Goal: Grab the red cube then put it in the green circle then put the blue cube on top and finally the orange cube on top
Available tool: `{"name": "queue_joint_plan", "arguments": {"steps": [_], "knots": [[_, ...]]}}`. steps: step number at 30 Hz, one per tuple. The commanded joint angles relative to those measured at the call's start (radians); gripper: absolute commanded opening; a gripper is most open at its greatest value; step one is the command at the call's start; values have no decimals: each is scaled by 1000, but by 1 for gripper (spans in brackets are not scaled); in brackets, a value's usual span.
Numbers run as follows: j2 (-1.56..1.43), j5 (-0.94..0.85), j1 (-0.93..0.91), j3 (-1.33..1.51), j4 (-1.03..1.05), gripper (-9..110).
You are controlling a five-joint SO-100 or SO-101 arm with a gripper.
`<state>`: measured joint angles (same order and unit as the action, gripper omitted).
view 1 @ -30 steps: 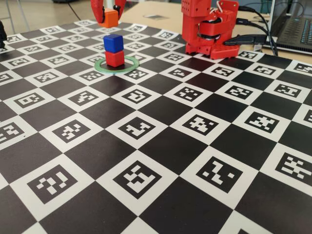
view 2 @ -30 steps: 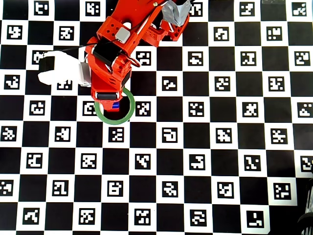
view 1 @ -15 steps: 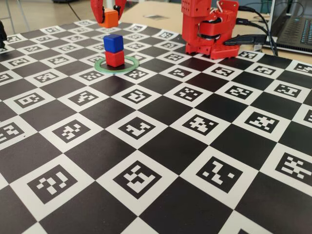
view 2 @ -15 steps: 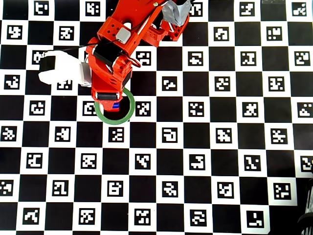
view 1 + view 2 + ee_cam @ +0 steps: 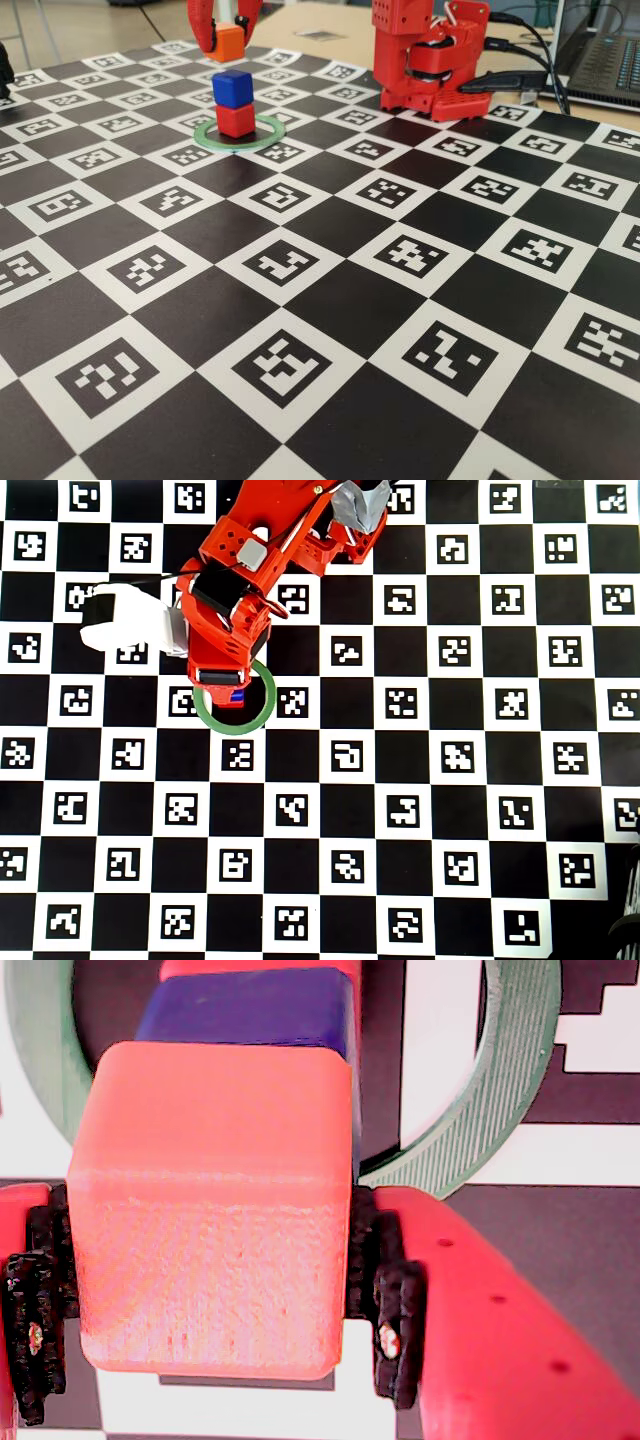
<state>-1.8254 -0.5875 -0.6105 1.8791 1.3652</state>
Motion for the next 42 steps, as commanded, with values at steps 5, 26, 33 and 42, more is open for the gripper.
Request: {"name": "queue_joint_plan", "arguments": {"steps": [5, 26, 33, 42], "knots": [[-43, 23, 29, 17, -21, 3], [-44, 15, 32, 61, -64, 3], [-44, 14, 29, 61, -67, 3], [-40, 23, 25, 66, -61, 12]]}}
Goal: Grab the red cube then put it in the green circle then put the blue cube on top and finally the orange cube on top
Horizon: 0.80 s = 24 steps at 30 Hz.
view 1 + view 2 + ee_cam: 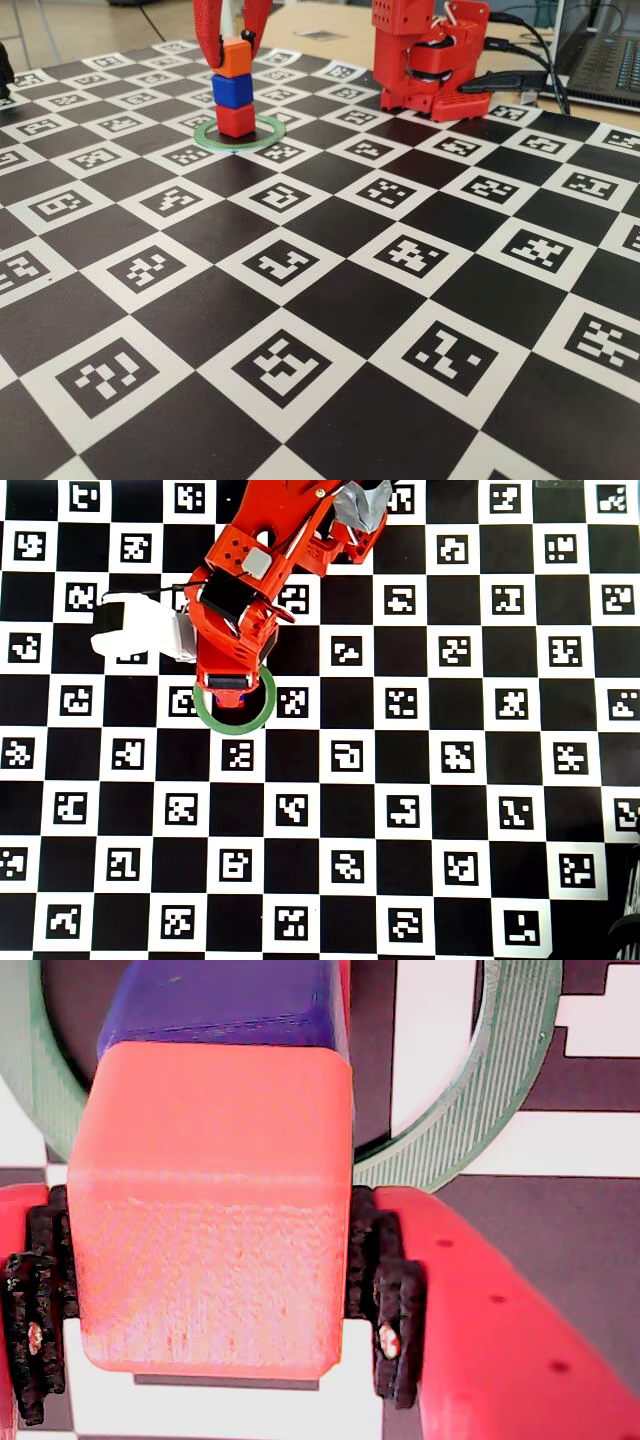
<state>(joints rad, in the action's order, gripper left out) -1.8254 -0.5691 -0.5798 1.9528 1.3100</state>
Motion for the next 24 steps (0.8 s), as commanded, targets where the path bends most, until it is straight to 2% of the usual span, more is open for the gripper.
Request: {"name": "queue_joint_plan", "arguments": {"steps": [1, 4, 8, 24], "knots": [[-40, 8, -8, -8, -6, 15], [-44, 9, -12, -8, -5, 30], [-54, -14, -15, -8, -2, 42], [-77, -46, -37, -55, 69, 45]]}}
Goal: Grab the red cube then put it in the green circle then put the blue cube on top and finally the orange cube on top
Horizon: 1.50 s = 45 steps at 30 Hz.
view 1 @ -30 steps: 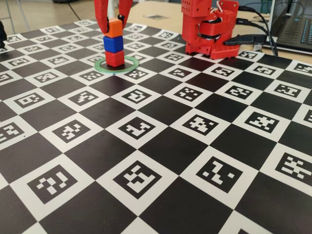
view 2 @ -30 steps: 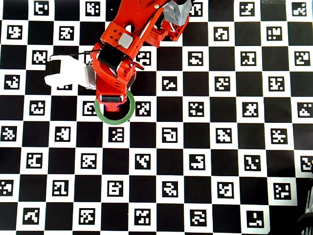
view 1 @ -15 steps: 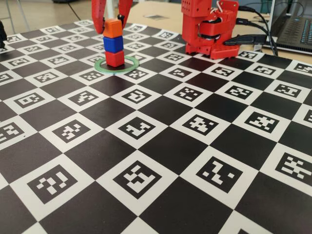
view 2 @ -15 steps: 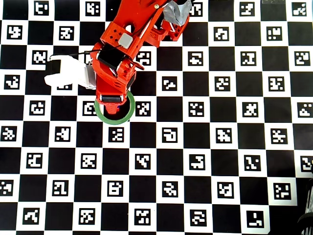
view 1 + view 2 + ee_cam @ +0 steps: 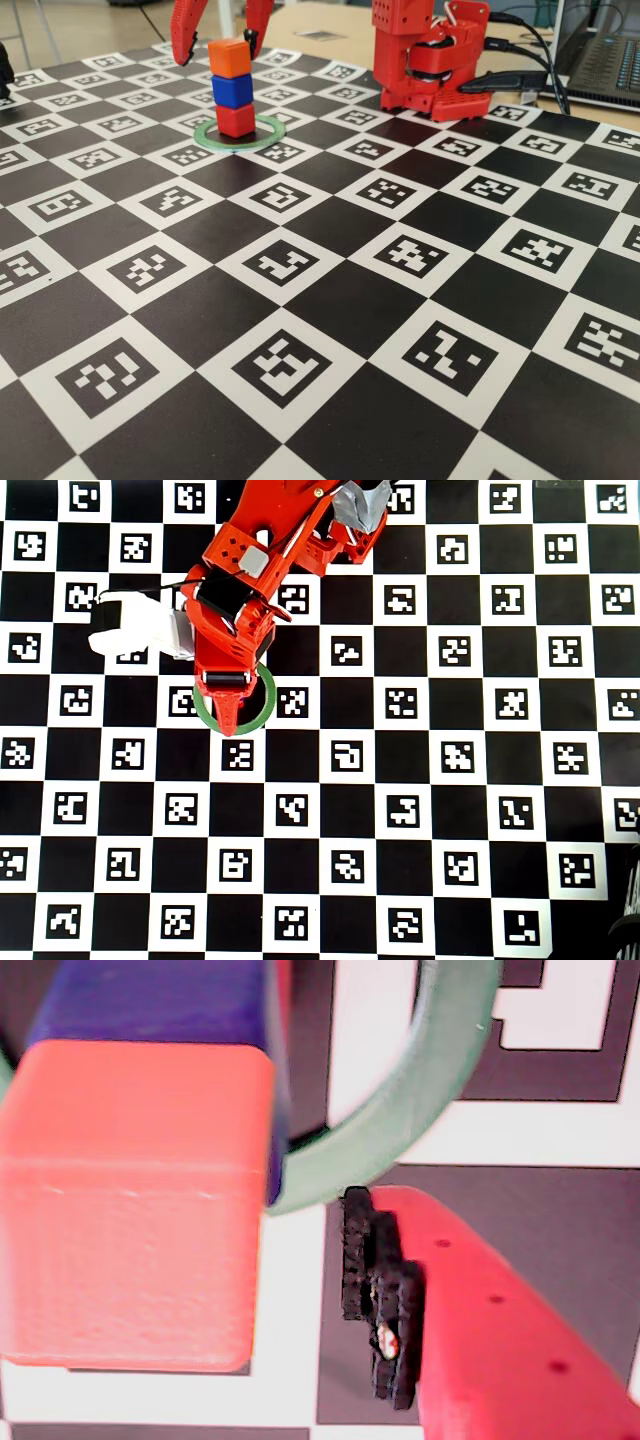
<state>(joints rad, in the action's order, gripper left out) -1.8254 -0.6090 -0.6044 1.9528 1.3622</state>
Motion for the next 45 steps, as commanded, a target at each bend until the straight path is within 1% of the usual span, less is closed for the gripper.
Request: {"name": "queue_joint_plan", "arguments": {"steps": [1, 15, 20, 25, 29, 31, 33, 35, 38, 40, 42, 45], "knots": [[-81, -8, -12, -63, 21, 45], [-129, -14, -6, -307, 209, 45], [-181, 94, 60, -360, 227, 39], [-221, 225, 169, -365, 210, 27], [-282, 318, 275, -310, 147, 13], [-330, 379, 331, -261, 104, 2], [-356, 448, 388, -232, 92, -3], [-376, 480, 451, -190, 74, -6], [-425, 541, 534, -106, 23, -6], [-474, 538, 584, -32, -26, -6], [-543, 492, 632, 64, -86, -6], [-686, 333, 666, 242, -215, -6]]}}
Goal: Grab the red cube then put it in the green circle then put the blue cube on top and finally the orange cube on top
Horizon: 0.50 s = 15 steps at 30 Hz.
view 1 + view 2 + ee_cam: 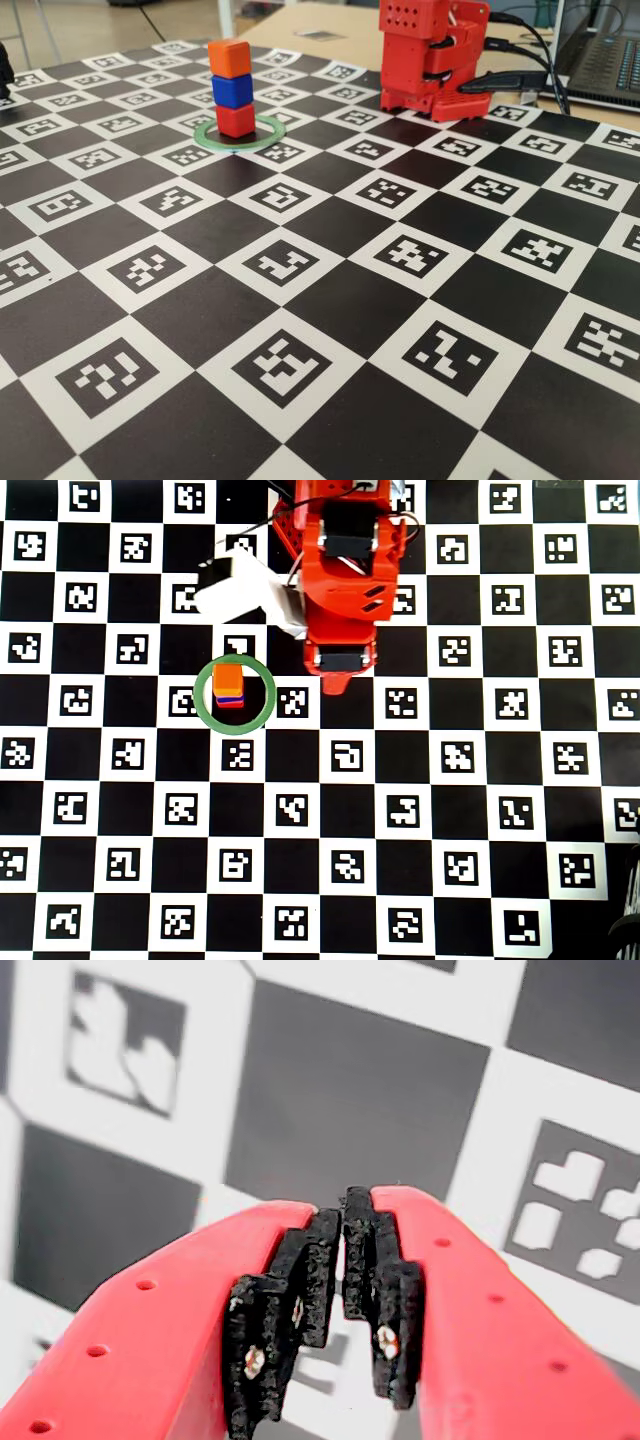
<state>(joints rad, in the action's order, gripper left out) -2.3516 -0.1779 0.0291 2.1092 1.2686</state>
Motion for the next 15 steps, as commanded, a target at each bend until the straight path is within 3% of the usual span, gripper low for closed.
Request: {"name": "queue_joint_plan", "arguments": {"steps": [1, 9, 15], "knots": [[-202, -147, 34, 143, -166, -6], [-376, -558, 52, 483, -373, -6], [-474, -755, 25, 650, -426, -6]]}}
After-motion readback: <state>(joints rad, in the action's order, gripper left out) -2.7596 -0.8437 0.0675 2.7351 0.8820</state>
